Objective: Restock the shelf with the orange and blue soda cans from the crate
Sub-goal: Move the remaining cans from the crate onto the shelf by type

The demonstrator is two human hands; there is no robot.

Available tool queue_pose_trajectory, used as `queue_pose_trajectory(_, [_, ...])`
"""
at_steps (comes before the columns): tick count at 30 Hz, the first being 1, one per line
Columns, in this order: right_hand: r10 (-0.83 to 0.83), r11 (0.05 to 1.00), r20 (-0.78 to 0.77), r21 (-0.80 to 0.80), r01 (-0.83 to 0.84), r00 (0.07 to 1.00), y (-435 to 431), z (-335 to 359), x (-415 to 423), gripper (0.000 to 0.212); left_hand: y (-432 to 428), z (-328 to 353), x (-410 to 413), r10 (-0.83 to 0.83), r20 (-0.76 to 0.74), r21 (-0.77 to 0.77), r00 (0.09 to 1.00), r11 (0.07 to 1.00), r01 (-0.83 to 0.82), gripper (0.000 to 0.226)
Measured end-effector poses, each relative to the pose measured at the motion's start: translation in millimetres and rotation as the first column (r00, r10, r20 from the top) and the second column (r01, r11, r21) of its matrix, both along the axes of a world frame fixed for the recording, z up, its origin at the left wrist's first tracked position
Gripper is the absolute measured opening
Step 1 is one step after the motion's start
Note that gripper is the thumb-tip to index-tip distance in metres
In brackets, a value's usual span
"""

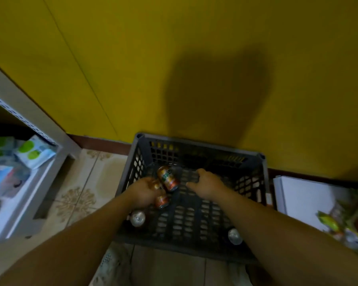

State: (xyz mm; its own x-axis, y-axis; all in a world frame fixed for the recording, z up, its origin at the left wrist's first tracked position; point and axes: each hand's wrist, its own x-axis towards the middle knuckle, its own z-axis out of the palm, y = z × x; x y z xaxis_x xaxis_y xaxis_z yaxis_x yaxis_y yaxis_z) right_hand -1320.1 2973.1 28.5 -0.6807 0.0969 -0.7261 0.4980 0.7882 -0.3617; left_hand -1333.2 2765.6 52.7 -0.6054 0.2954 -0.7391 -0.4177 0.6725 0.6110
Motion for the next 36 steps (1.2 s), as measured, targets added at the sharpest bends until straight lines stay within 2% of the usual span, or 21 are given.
queue_pose_trajectory(3, [-0.03,0.996,0.012,-0.084,0.031,0.999,-3.0,-59.1,-15.8,0.068,6.9,-45.8,-28.9,0.046,0.005,-0.08,0.999,0.996,-0.045,0.017])
queue_pose_trajectory(7, [-0.048,0.988,0.033,-0.145,0.052,0.998,-5.8,-133.2,-30.1,0.063,17.8,-108.5,-53.6,0.145,0.052,-0.098,0.988,0.985,-0.14,0.029])
queue_pose_trajectory(11, [-0.15,0.968,0.063,-0.192,0.16,0.987,-14.2,-190.9,-39.5,0.062,26.1,-161.9,-68.9,0.15,0.005,-0.143,0.989,0.979,-0.148,0.03])
queue_pose_trajectory(14, [-0.173,0.953,0.062,-0.241,0.183,0.983,-24.5,-224.3,-45.1,0.054,28.1,-198.5,-78.6,0.111,-0.033,-0.169,0.993,0.979,-0.115,0.036])
queue_pose_trajectory(17, [-0.211,0.919,0.083,-0.323,0.227,0.974,-37.8,-249.2,-46.2,0.069,26.4,-229.1,-85.9,0.078,-0.045,-0.182,0.996,0.98,-0.085,0.042])
queue_pose_trajectory(22, [-0.353,0.9,0.042,-0.258,0.351,0.935,-52.7,-270.6,-45.3,0.079,24.4,-245.6,-91.4,0.002,0.005,-0.228,1.0,0.974,-0.001,0.036])
queue_pose_trajectory(24, [-0.463,0.832,0.044,-0.321,0.451,0.885,-52.3,-260.7,-44.3,0.071,24.6,-241.4,-91.8,0.039,0.033,-0.207,0.999,0.978,-0.031,0.036])
queue_pose_trajectory(27, [-0.624,0.675,0.088,-0.439,0.593,0.776,-49.3,-230.9,-30.7,0.045,30.9,-216.1,-88.8,0.234,0.029,-0.113,0.972,0.967,-0.229,0.041])
queue_pose_trajectory(29, [-0.679,0.601,0.101,-0.491,0.63,0.727,-46.8,-206.2,-14.7,0.051,37.9,-190.2,-83.3,0.421,0.053,0.015,0.905,0.906,-0.422,0.045])
queue_pose_trajectory(31, [-0.707,0.554,0.096,-0.54,0.634,0.701,-42.6,-172.1,2.4,0.053,44.9,-158.0,-73.8,0.516,0.162,0.145,0.841,0.831,-0.537,0.046])
queue_pose_trajectory(33, [-0.719,0.534,0.077,-0.576,0.619,0.691,-38.8,-128.7,20.1,0.051,48.2,-127.1,-60.5,0.496,0.217,0.227,0.841,0.812,-0.538,0.043])
queue_pose_trajectory(36, [-0.736,0.534,0.013,-0.604,0.592,0.677,-35.0,-64.6,47.5,0.055,52.5,-76.4,-39.0,0.456,0.164,0.321,0.875,0.814,-0.484,0.047])
